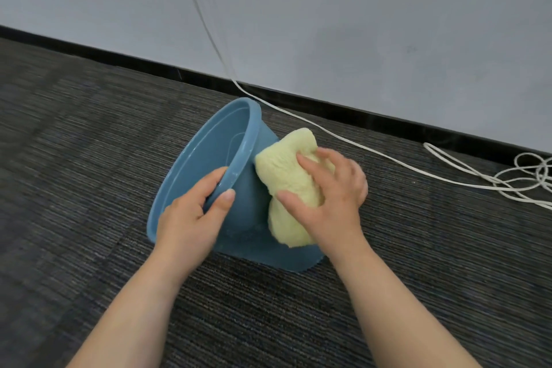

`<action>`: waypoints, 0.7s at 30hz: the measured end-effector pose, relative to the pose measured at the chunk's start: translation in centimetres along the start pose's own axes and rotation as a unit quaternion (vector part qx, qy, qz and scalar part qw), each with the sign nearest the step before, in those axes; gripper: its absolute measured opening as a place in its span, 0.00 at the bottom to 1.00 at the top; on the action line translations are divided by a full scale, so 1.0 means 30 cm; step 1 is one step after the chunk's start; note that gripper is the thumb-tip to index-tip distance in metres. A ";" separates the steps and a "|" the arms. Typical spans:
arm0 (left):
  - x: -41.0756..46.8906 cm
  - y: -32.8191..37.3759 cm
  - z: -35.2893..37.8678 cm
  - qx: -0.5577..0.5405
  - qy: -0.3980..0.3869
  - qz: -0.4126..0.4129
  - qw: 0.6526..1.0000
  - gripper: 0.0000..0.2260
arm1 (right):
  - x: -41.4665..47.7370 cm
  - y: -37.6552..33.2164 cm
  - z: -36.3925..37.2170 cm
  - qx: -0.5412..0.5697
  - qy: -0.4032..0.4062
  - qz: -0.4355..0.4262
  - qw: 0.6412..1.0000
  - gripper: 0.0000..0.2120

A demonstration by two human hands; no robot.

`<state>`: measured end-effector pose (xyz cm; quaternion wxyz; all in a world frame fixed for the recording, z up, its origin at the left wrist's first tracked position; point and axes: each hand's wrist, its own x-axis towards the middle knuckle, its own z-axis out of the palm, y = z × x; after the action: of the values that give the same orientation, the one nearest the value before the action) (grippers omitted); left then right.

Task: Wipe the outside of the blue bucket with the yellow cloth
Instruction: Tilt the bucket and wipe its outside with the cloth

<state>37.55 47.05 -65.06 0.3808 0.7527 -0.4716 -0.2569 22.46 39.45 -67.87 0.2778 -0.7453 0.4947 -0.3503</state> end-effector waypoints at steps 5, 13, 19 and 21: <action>0.005 -0.010 0.000 0.001 -0.002 0.018 1.000 0.13 | -0.048 -0.062 0.099 0.109 -0.054 0.044 0.992 0.32; -0.004 -0.001 0.007 -0.018 -0.008 0.007 1.000 0.12 | -0.033 0.068 0.084 0.101 0.023 0.237 0.966 0.26; -0.001 0.009 0.019 -0.014 0.008 0.005 1.000 0.12 | -0.099 -0.071 0.122 0.042 0.058 0.154 0.985 0.27; 0.002 -0.004 0.014 -0.046 0.024 -0.007 0.999 0.11 | -0.139 -0.128 0.150 0.019 0.070 0.076 0.994 0.28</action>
<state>37.31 46.89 -65.40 0.4243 0.7437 -0.4445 -0.2633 27.02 45.00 -68.68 0.2822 -0.6738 0.5613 -0.3889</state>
